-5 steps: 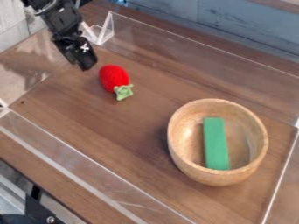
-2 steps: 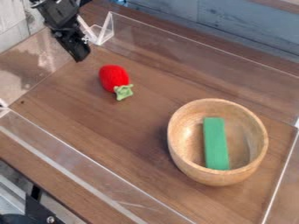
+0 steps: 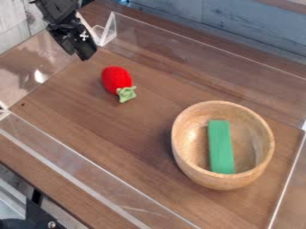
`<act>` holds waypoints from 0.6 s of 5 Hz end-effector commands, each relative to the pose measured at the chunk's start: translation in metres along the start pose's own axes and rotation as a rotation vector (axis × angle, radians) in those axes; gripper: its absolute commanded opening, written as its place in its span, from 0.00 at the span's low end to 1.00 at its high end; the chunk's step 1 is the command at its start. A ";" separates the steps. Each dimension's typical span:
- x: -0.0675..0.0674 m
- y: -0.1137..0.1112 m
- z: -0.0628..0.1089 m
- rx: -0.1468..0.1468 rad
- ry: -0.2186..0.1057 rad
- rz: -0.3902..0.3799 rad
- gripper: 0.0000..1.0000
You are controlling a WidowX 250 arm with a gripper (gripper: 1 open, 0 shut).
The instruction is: Move the red object to the left side of the table
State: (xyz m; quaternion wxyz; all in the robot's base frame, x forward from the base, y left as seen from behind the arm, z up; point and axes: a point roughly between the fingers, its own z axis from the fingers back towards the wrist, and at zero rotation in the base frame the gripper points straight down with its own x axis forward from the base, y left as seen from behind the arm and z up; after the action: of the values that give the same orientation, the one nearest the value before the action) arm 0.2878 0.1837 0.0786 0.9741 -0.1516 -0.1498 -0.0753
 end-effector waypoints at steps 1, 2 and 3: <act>0.011 0.008 0.024 0.063 -0.040 0.051 1.00; 0.023 0.000 0.026 0.064 -0.039 0.061 1.00; 0.035 -0.011 0.030 0.063 -0.042 0.076 1.00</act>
State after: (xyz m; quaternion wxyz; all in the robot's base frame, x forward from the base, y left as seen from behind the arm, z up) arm 0.3055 0.1760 0.0940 0.9779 -0.1561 -0.1384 -0.0173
